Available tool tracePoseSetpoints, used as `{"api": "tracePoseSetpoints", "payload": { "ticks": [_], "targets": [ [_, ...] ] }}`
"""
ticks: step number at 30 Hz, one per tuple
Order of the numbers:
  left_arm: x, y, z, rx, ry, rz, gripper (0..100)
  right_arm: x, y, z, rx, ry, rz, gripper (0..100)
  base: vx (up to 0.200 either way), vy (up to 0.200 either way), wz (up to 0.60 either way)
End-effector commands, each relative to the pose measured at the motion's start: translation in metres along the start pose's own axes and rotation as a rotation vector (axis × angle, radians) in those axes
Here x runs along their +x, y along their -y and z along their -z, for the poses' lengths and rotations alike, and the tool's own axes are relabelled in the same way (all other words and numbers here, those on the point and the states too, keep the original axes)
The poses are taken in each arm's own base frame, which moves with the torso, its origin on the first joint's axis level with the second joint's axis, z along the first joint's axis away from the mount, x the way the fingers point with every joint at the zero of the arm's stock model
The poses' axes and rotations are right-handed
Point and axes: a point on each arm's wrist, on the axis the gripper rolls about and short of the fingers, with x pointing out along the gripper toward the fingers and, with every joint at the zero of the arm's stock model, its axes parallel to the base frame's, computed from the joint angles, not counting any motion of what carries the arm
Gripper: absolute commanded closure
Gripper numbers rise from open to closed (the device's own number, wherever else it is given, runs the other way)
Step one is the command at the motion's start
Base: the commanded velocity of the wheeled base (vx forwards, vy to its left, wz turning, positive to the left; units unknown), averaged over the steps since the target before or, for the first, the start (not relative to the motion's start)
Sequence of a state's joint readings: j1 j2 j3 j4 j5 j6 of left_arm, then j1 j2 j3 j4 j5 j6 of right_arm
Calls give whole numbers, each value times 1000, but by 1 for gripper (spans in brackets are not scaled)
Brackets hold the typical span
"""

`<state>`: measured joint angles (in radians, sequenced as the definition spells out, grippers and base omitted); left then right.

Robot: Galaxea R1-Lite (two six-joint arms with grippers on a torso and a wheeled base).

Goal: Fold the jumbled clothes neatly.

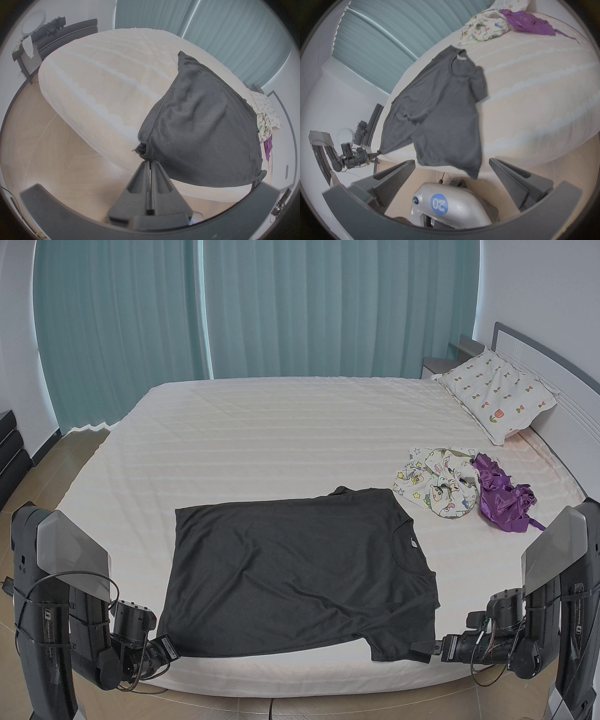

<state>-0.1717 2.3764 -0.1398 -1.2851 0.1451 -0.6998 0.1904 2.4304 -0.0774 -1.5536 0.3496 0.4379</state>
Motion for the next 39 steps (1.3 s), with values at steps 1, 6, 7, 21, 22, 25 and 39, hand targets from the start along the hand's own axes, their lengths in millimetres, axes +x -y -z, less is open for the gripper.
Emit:
{"api": "tracePoseSetpoints", "payload": {
  "ticks": [1,6,7,21,22,25,39],
  "targets": [
    [0,0,0,0,1,0,100,11,-10,14,-25,-58,-5,0,0,0,0],
    [1,0,0,2,0,-1,100,15,-10,12,-29,-43,-3,0,0,0,0],
    [1,0,0,2,0,-1,100,17,-10,11,-29,-33,6,0,0,0,0],
    [1,0,0,0,1,0,100,26,-9,9,-38,3,58,100,0,0,0],
    [1,0,0,0,1,0,100,25,-9,10,-39,5,72,100,0,0,0],
    [0,0,0,-1,1,0,100,15,-8,16,-34,-19,99,100,0,0,0],
    [-5,-2,1,14,-1,-8,100,-15,-7,25,-56,-116,159,100,0,0,0]
  ]
}}
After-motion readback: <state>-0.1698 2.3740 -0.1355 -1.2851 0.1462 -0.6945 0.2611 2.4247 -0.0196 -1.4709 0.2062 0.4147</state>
